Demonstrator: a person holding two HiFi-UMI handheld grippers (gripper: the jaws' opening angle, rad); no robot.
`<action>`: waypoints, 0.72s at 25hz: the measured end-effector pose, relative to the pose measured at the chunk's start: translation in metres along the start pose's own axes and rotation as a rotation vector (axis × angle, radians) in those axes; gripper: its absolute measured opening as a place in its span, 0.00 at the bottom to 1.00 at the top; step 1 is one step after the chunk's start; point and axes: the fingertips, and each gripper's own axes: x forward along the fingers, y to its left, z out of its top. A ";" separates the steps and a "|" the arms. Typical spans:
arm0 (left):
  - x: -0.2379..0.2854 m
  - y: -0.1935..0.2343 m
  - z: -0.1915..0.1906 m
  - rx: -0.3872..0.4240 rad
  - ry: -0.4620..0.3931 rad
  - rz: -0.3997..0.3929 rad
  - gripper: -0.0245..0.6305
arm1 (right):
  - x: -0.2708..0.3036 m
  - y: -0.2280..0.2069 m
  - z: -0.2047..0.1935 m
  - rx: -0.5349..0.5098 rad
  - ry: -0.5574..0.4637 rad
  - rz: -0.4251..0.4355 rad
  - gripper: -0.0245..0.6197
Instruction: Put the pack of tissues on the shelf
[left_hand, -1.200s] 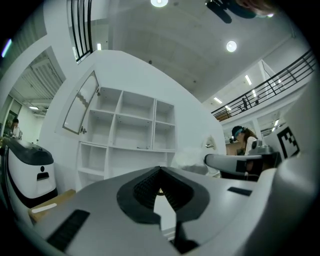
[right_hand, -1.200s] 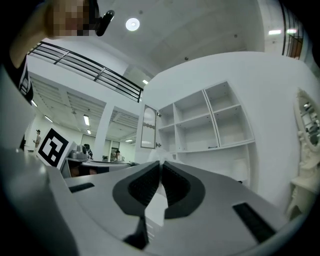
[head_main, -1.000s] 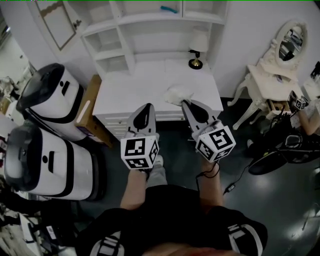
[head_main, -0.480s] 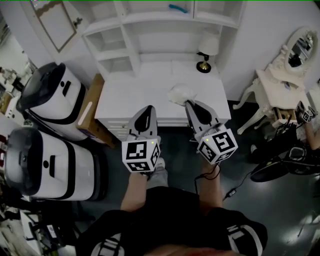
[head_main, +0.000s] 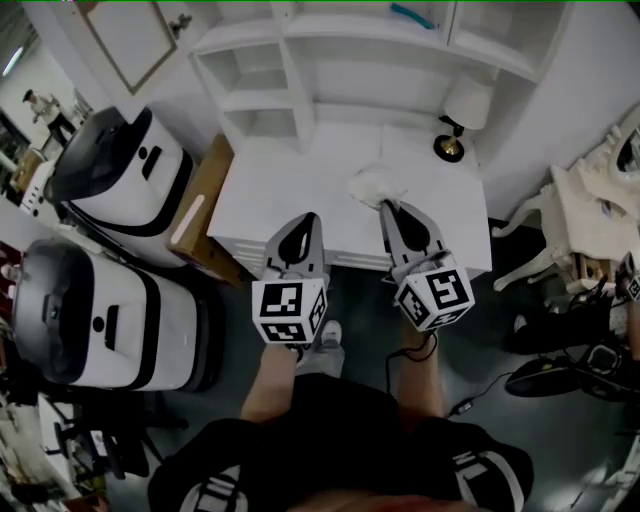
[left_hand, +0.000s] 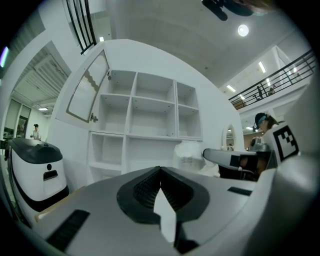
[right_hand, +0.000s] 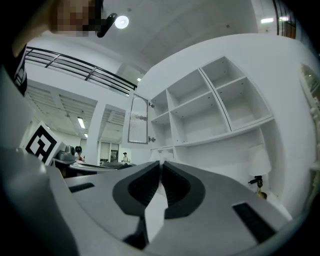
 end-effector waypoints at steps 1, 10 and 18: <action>0.005 0.009 0.000 -0.001 0.001 0.018 0.05 | 0.010 -0.001 -0.003 -0.002 0.003 0.003 0.07; 0.058 0.076 0.002 -0.021 0.004 0.081 0.05 | 0.097 -0.013 -0.018 0.012 0.020 0.044 0.07; 0.115 0.091 -0.006 -0.043 0.017 0.011 0.05 | 0.131 -0.044 -0.031 0.018 0.032 -0.021 0.07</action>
